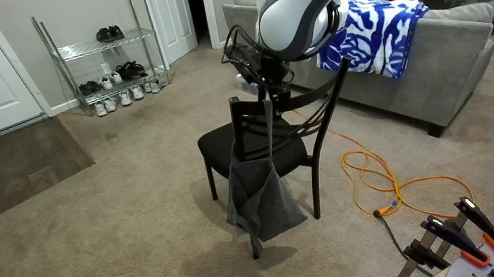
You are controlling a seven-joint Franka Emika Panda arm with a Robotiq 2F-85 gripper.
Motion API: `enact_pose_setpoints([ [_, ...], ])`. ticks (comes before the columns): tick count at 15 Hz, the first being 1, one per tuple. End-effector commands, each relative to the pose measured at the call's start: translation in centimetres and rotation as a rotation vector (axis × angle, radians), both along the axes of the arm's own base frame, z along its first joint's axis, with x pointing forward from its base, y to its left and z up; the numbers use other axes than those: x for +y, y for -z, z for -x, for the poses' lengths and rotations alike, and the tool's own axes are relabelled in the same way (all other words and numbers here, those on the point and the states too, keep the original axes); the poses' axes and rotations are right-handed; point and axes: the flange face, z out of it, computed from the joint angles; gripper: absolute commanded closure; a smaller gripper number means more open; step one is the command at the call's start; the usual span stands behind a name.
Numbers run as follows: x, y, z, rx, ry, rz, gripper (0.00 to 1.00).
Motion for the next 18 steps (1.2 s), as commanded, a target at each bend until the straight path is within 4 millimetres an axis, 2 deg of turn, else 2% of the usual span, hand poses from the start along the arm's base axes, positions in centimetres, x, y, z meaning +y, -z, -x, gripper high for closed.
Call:
enact_pose_setpoints([
  [1,-0.6,0.6,0.1,-0.018,0.017,-0.004,0.0],
  [4,-1.2,0.6,0.0,-0.03,0.027,0.0,0.0],
  [10,-1.5,-1.0,1.3,-0.141,0.019,-0.027,0.0],
  [18,-1.8,-1.0,2.1,-0.17,0.006,-0.019,0.0],
])
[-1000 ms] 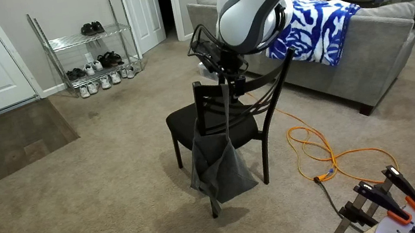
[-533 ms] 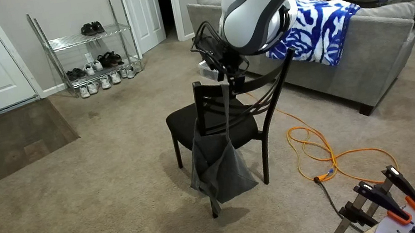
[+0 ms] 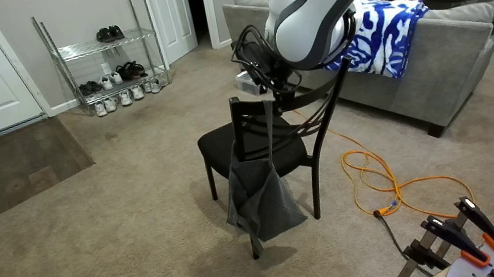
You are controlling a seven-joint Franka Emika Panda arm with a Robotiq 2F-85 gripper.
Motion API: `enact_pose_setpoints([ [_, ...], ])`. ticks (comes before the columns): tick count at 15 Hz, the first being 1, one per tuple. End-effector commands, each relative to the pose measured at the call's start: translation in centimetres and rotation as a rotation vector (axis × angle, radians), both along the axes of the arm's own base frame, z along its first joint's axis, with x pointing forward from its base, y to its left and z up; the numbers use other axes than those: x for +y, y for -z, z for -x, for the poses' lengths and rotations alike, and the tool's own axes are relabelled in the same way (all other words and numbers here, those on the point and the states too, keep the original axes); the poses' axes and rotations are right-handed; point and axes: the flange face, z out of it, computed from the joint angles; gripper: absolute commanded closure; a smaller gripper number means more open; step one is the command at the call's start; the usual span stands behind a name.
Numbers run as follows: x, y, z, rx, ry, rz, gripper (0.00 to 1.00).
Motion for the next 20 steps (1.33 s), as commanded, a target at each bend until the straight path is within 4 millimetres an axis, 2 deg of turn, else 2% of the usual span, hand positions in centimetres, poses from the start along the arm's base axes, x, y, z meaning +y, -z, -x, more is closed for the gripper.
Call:
enact_pose_setpoints([
  [1,-0.5,-0.6,1.2,-0.025,0.017,0.0,0.0],
  [3,-0.5,-0.6,1.2,-0.026,0.016,0.002,0.14],
  [4,-0.4,-0.7,1.2,-0.028,0.016,0.002,0.32],
  [7,-0.4,-0.8,1.2,-0.032,0.012,0.004,0.53],
  [8,-0.4,-0.8,1.2,-0.034,0.011,0.006,0.16],
  [10,-0.4,-0.9,1.3,-0.039,0.01,0.008,0.12],
  [12,-0.4,-1.0,1.3,-0.043,0.008,0.01,0.02],
  [20,0.2,-1.7,1.8,-0.072,-0.035,0.005,0.0],
])
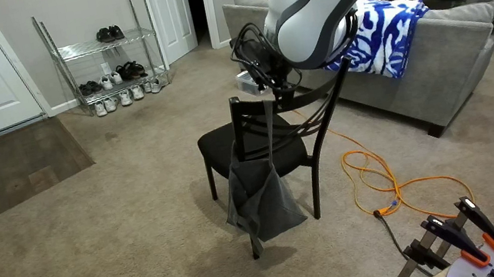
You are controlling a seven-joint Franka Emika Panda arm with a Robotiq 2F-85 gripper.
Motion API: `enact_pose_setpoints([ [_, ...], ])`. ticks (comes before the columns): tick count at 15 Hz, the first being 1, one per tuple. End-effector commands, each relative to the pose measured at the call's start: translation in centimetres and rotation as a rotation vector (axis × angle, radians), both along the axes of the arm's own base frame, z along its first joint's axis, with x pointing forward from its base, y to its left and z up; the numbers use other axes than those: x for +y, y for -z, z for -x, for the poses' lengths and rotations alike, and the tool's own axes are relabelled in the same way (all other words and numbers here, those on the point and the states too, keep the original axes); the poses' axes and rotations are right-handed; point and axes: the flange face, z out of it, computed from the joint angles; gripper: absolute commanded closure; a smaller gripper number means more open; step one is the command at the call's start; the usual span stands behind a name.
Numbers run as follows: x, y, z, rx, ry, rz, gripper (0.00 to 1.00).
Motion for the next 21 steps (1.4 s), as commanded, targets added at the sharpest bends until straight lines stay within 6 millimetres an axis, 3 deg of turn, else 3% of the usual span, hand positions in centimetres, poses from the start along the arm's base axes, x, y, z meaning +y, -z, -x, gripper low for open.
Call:
enact_pose_setpoints([
  [1,0.2,-1.2,2.0,-0.048,-0.03,-0.025,0.0],
  [5,1.9,-3.2,4.8,-0.129,-0.088,-0.076,0.0],
  [9,5.5,-4.4,8.7,-0.152,-0.193,-0.099,0.0],
  [14,8.9,-2.7,10.8,-0.108,-0.266,-0.083,0.0],
  [21,10.2,-0.1,11.2,-0.047,-0.289,-0.062,0.0],
])
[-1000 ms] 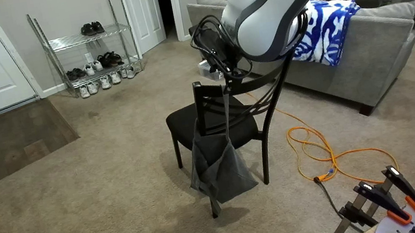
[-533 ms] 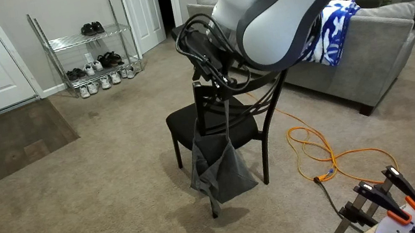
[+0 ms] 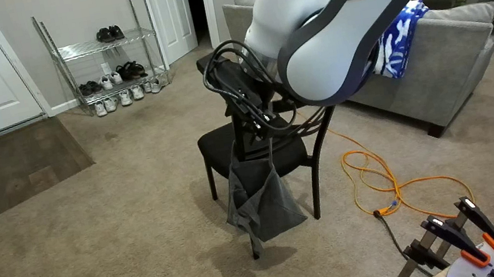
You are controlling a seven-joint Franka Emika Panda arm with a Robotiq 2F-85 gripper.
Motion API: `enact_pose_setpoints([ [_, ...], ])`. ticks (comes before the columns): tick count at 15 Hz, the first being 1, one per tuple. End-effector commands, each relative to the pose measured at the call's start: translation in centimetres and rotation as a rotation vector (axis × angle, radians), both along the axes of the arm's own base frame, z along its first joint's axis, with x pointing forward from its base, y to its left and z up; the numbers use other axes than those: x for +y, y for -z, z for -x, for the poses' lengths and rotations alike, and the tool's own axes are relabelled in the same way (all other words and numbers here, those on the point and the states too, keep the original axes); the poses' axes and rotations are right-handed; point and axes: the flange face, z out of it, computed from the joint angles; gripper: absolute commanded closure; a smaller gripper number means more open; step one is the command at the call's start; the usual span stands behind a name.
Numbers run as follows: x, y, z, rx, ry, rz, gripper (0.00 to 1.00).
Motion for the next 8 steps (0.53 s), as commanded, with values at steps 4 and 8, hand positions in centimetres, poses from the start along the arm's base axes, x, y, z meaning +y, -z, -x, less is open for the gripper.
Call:
enact_pose_setpoints([
  [4,0.9,3.4,-0.4,0.058,-0.025,0.053,0.0],
  [8,1.3,5.9,-1.6,0.106,-0.017,0.104,0.0],
])
